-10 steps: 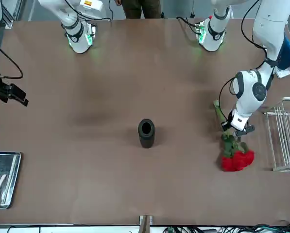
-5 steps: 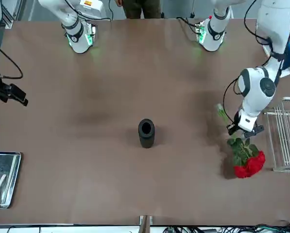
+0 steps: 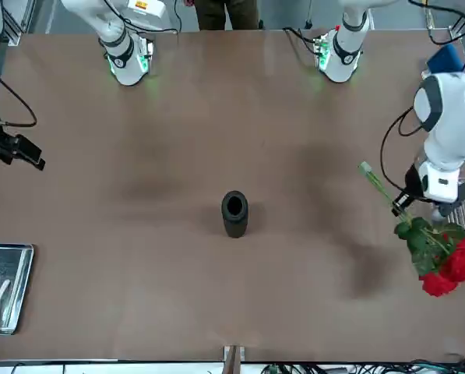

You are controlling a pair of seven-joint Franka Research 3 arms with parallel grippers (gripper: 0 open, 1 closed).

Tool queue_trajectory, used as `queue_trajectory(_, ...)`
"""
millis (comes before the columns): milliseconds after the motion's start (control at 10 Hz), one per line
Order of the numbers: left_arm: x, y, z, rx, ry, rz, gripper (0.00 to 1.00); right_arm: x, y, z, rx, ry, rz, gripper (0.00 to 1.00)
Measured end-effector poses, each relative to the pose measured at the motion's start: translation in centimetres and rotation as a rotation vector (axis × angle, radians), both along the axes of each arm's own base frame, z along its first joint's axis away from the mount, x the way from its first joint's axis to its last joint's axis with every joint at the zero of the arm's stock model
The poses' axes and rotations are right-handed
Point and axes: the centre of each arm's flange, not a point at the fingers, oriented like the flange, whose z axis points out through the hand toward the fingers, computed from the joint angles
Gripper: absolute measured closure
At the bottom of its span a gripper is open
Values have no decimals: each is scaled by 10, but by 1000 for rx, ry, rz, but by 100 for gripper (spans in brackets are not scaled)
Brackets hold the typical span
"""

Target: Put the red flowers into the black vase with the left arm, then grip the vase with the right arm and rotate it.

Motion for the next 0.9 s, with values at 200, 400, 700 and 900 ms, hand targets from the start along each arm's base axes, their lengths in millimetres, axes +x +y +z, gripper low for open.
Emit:
queue_trajectory(200, 8, -41, 44, 73, -58, 118, 93, 0, 0, 0, 0, 0, 0, 0)
queue_trajectory(400, 3, -92, 64, 171, -100, 208, 93, 0, 0, 0, 0, 0, 0, 0)
queue_trajectory(700, -4, -156, 106, 342, -162, 291, 93, 0, 0, 0, 0, 0, -1, 0)
queue_trajectory(900, -5, -212, 113, 460, -209, 313, 93, 0, -1, 0, 0, 0, -1, 0)
